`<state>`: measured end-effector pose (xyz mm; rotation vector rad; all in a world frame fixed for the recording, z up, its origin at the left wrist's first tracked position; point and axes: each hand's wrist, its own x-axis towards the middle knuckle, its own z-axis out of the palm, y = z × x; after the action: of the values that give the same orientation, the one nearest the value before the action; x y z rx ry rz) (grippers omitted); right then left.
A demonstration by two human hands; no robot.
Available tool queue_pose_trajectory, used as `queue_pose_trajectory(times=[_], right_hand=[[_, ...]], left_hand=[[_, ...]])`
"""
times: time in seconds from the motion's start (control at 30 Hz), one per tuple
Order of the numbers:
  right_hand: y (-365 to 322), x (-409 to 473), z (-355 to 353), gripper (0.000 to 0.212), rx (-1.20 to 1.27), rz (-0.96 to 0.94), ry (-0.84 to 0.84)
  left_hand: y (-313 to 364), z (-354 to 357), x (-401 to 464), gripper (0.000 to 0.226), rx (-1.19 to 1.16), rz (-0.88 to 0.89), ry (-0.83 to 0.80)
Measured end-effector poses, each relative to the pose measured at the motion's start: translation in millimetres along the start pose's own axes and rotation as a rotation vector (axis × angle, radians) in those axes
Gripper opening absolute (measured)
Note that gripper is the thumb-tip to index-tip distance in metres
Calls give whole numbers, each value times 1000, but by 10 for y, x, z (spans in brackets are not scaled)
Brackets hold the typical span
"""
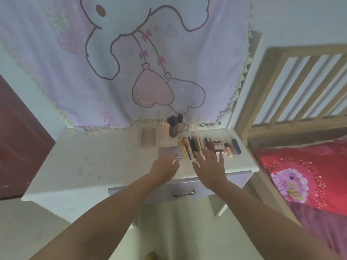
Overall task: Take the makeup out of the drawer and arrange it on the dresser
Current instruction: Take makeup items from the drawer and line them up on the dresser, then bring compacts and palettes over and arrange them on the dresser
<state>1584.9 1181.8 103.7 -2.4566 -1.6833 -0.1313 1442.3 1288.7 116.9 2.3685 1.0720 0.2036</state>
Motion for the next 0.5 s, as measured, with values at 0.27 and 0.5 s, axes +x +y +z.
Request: queue_pose_trajectory(times=[0.27,0.5], right_hand=[[-171,-721,331,56,-65,348,-136],[-710,-1490,671,57,2,837,-318]], left_hand=[[-156,571,-124,56,530,386,-62],[-364,888,-277,57,578,766,-299]])
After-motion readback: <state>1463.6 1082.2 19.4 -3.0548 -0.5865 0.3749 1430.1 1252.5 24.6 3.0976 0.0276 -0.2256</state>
